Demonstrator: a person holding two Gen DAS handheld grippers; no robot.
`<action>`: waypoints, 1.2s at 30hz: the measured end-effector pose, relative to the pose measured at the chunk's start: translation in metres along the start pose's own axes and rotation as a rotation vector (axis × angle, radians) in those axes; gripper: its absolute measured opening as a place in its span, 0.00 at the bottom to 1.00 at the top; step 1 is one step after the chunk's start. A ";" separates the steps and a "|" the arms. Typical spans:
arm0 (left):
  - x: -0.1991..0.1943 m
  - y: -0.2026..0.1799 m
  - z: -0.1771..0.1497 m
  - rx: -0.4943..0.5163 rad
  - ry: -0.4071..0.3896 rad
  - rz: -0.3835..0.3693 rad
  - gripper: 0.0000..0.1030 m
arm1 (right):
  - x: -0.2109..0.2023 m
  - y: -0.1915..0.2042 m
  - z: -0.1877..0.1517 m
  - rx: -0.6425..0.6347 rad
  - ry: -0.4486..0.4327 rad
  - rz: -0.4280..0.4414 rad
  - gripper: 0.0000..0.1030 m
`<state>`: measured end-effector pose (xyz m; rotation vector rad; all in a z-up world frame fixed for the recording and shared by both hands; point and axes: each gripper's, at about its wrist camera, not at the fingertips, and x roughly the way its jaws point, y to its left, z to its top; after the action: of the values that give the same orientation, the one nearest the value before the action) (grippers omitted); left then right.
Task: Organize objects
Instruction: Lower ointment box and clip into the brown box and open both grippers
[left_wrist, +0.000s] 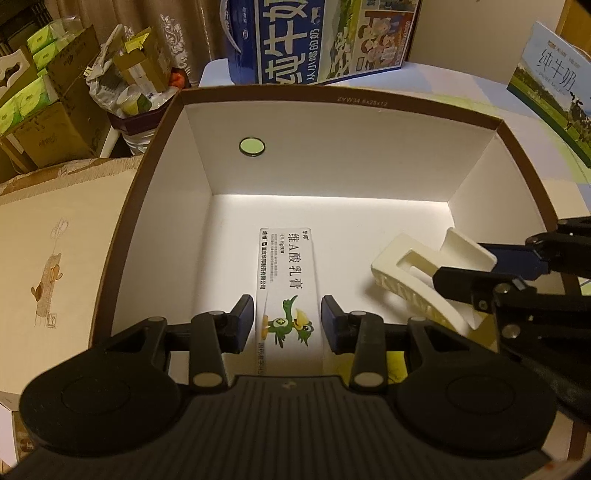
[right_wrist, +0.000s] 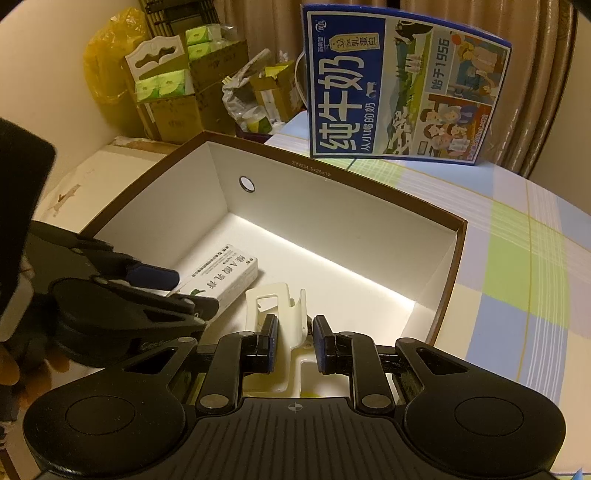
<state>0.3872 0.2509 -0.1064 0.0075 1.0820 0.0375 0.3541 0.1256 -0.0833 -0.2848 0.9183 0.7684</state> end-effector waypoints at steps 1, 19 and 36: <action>-0.001 0.000 0.000 0.001 0.000 0.000 0.36 | 0.000 -0.001 0.000 0.009 -0.007 -0.002 0.17; -0.057 -0.006 -0.029 -0.033 -0.055 -0.015 0.75 | -0.044 -0.003 -0.014 0.039 -0.040 0.075 0.23; -0.117 -0.009 -0.071 -0.115 -0.116 -0.011 0.86 | -0.103 0.009 -0.052 0.082 -0.051 0.108 0.41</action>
<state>0.2699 0.2367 -0.0367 -0.0989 0.9623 0.0886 0.2786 0.0554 -0.0307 -0.1437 0.9198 0.8310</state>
